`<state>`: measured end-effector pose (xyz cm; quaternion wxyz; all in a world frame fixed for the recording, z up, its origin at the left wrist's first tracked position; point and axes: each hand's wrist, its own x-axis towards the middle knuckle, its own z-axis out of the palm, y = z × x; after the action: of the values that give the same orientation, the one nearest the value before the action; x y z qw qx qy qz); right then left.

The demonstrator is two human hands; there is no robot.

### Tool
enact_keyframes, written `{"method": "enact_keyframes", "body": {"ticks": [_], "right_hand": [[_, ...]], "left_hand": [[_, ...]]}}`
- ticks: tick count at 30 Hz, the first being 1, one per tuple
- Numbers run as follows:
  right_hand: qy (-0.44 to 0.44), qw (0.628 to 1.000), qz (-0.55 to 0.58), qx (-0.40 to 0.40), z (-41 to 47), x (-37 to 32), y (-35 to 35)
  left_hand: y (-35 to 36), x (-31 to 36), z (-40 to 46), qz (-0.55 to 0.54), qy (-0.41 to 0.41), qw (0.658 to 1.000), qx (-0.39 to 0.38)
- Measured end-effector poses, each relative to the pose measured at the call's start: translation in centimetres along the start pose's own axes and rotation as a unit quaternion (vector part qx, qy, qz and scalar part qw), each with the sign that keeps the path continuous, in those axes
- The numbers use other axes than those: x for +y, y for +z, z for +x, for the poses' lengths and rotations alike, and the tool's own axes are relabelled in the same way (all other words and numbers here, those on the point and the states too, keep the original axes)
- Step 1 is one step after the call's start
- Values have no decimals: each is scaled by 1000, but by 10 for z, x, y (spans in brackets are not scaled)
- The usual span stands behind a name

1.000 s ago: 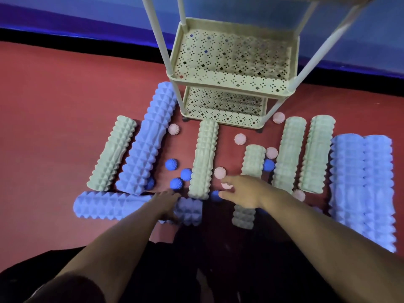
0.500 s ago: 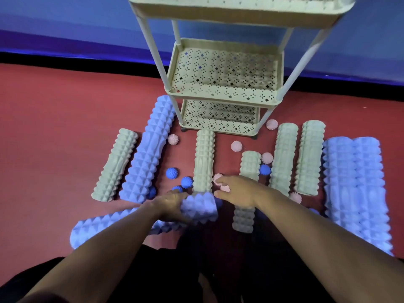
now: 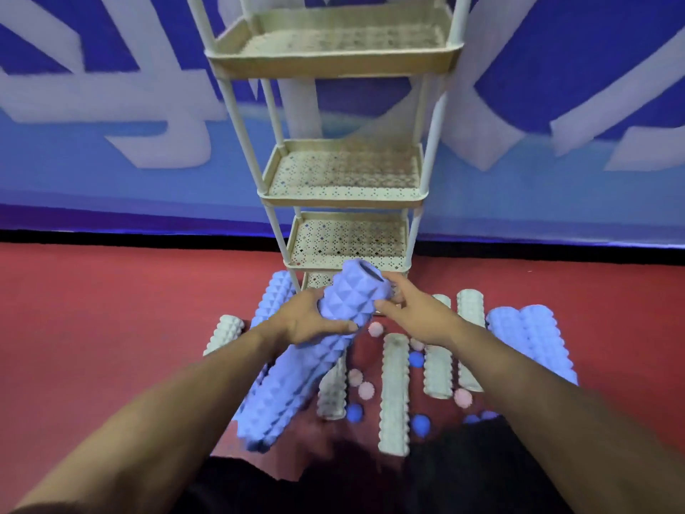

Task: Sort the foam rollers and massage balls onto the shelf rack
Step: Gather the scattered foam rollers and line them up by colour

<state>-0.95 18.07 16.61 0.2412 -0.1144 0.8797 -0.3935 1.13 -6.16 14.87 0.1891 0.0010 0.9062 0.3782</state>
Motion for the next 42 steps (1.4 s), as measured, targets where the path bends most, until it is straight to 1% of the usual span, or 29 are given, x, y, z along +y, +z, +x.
{"method": "enact_keyframes", "body": {"ticks": [4, 8, 12, 15, 23, 28, 30, 32, 37, 40, 42], "right_hand": [[-52, 997, 38, 51, -42, -40, -36], [-111, 986, 88, 91, -78, -63, -61], [-121, 983, 91, 104, -114, -73, -81], [-134, 980, 79, 120, -139, -75, -97], [-131, 977, 41, 164, -189, -70, -143], [-126, 970, 6, 209, -201, -55, -168], [-119, 968, 8, 222, -204, -45, -174], [-95, 970, 19, 224, -205, -31, -179], [-43, 977, -4, 210, -198, 10, -185], [-19, 980, 9, 200, -187, 39, -188], [-5, 978, 28, 208, -179, 61, -188]], "left_hand": [[-25, 68, -31, -47, 51, 997, 43], [-36, 124, -59, -124, 104, 983, 86], [-37, 173, -84, -207, 147, 960, 115], [-33, 205, -99, -261, 168, 943, 120], [-25, 272, -119, -348, 188, 912, 113], [-17, 297, -114, -410, 173, 891, 94], [-11, 302, -108, -442, 161, 879, 81], [-4, 304, -101, -459, 147, 874, 64], [27, 304, -66, -476, 102, 873, 41], [51, 302, -36, -468, 73, 880, 30], [68, 301, -15, -463, 58, 884, 21]]}}
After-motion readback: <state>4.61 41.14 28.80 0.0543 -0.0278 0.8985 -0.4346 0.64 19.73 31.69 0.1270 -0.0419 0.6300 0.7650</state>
